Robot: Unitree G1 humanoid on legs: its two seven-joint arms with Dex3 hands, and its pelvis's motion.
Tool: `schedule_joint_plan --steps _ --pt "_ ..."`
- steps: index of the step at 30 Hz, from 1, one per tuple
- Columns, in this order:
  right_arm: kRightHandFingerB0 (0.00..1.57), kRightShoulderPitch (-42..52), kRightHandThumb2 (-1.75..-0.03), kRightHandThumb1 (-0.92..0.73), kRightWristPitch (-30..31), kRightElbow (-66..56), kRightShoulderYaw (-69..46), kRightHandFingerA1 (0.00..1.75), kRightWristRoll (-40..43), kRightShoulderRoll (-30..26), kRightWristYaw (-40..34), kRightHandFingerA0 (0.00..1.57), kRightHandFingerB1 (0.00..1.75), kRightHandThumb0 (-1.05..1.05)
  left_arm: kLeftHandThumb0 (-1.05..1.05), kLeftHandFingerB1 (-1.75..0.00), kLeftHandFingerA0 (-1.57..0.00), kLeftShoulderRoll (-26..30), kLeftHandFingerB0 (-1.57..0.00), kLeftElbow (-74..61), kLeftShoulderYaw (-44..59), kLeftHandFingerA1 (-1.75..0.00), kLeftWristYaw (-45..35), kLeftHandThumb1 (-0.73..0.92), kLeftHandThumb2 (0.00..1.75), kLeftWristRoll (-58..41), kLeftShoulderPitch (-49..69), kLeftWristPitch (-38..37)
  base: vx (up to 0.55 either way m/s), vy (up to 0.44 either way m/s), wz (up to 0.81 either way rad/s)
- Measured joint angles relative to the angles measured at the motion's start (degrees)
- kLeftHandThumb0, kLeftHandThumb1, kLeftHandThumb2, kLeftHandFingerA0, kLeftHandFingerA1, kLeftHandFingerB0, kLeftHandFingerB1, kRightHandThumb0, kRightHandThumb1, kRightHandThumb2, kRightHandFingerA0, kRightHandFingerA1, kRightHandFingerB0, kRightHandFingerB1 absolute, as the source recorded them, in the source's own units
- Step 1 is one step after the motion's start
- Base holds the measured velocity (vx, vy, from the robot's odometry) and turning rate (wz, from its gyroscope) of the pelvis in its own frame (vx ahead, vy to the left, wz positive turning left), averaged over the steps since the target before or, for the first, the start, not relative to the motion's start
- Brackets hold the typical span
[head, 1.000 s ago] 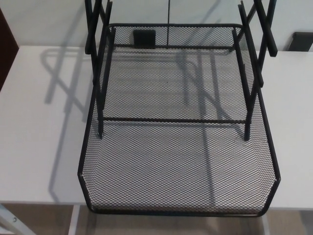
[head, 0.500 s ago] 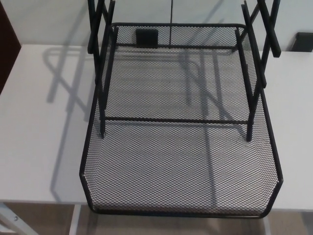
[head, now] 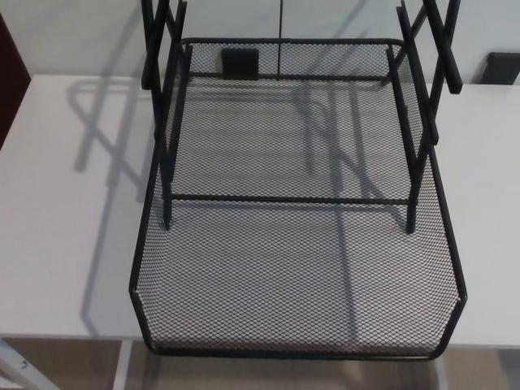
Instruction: The robot walks towards a file tray kept in the middle of a desk and uses its right hand to grab a tray and pulls it out towards itself
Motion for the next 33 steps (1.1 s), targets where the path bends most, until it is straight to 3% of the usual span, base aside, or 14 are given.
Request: schedule_joint_plan --steps 2,4,12,13,14,15,21,22,23,24,26,28,29,33 --pt "0.00 0.2 -0.88 -0.53 -1.0 0.1 0.5 0.32 0.5 0.4 -0.7 0.00 0.26 -0.74 -0.34 -0.48 0.00 -1.7 0.00 0.6 -0.9 -0.50 0.1 0.59 1.10 -0.1 -0.1 0.3 0.00 0.000 0.00" --pt "0.00 0.4 -0.87 -0.52 -2.0 0.1 1.2 0.34 0.9 1.0 -1.2 0.00 0.27 -0.70 -0.65 -0.39 -0.08 -3.1 0.00 1.8 -1.8 -0.47 0.6 0.59 0.94 0.0 -0.3 0.4 0.00 0.000 0.00" --pt "0.00 3.8 -0.87 -0.51 -4.3 -3.5 4.2 0.37 1.8 3.1 -2.6 0.00 0.29 -0.67 -0.63 -0.24 -0.14 -6.1 -0.11 8.3 -4.0 -0.36 4.6 0.82 0.68 1.4 -1.5 0.3 0.00 0.000 0.00" --pt "0.04 4.1 -0.64 -0.69 -4.3 -4.1 4.3 0.31 1.9 3.1 -2.7 0.07 0.22 -0.64 -0.35 -0.49 0.00 -6.1 0.00 8.7 -4.0 -0.50 5.0 0.57 1.10 1.5 -1.8 0.3 0.00 0.000 0.00" --pt "0.00 4.2 -0.87 -0.52 -4.3 -4.4 4.5 0.37 2.1 3.1 -2.8 0.00 0.29 -0.67 -0.34 -0.49 0.00 -6.1 0.00 9.0 -4.1 -0.50 5.3 0.59 1.10 1.6 -2.0 0.3 0.00 0.000 0.00" --pt "0.00 4.3 -0.87 -0.52 -4.4 -4.7 4.6 0.38 2.2 3.1 -2.8 0.00 0.29 -0.67 -0.64 -0.37 -0.01 -6.1 0.00 9.3 -4.1 -0.44 5.6 0.61 0.95 1.7 -2.2 0.3 0.00 0.000 0.00" --pt "0.03 4.4 -0.64 -0.70 -4.8 -5.2 5.8 0.31 3.0 3.3 -3.7 0.06 0.21 -0.64 -0.64 -0.37 0.00 -6.0 -0.02 12.0 -4.0 -0.43 6.7 0.61 0.95 1.7 -3.9 0.1 0.00 0.000 0.00" --pt "0.00 4.3 -0.84 -0.56 -4.9 -5.2 6.1 0.39 3.1 3.4 -3.8 0.05 0.28 -0.69 -0.66 -0.38 -0.07 -5.9 0.00 12.2 -3.9 -0.46 6.8 0.59 0.93 1.7 -4.1 0.0 0.00 0.000 0.00" --pt "0.00 4.2 -0.84 -0.56 -5.0 -5.2 6.5 0.39 3.0 3.4 -4.0 0.05 0.28 -0.70 -0.61 -0.28 -0.13 -5.8 -0.09 12.3 -3.9 -0.34 6.8 0.83 0.66 1.8 -4.3 -0.1 0.00 0.000 0.00" --pt "0.00 4.1 -0.84 -0.56 -5.4 -5.2 7.2 0.39 2.9 3.3 -4.4 0.04 0.28 -0.71 -0.65 -0.37 -0.01 -5.6 0.00 12.4 -3.9 -0.42 6.9 0.60 0.94 1.8 -4.5 -0.3 0.00 0.000 0.00" --pt "0.07 4.1 -0.88 -0.54 -6.2 -5.2 8.5 0.43 2.6 3.1 -5.1 0.05 0.29 -0.78 -0.63 -0.26 -0.09 -5.3 -0.12 12.4 -3.7 -0.30 7.0 0.81 0.66 1.7 -4.5 -0.6 0.00 0.000 0.00" --pt "0.08 4.1 -0.87 -0.54 -6.7 -5.3 9.6 0.43 2.2 2.7 -5.8 0.05 0.29 -0.77 -0.68 -0.39 0.00 -5.1 -0.06 12.4 -3.6 -0.41 7.1 0.58 0.92 1.7 -4.5 -0.6 0.00 0.000 0.00" --pt "0.04 4.1 -0.89 -0.53 -6.9 -5.3 10.3 0.44 2.0 2.4 -6.3 0.04 0.32 -0.71 -0.61 -0.29 -0.11 -5.0 -0.12 12.4 -3.6 -0.31 7.2 0.80 0.64 1.8 -4.6 -0.8 0.00 0.000 0.00" --pt "0.08 4.3 -0.87 -0.54 -7.8 -5.7 12.5 0.42 0.8 1.1 -7.7 0.05 0.29 -0.77 -0.73 -0.40 0.00 -4.6 -0.05 11.1 -3.8 -0.40 7.3 0.59 0.90 1.9 -4.2 -1.3 0.00 0.000 0.00"
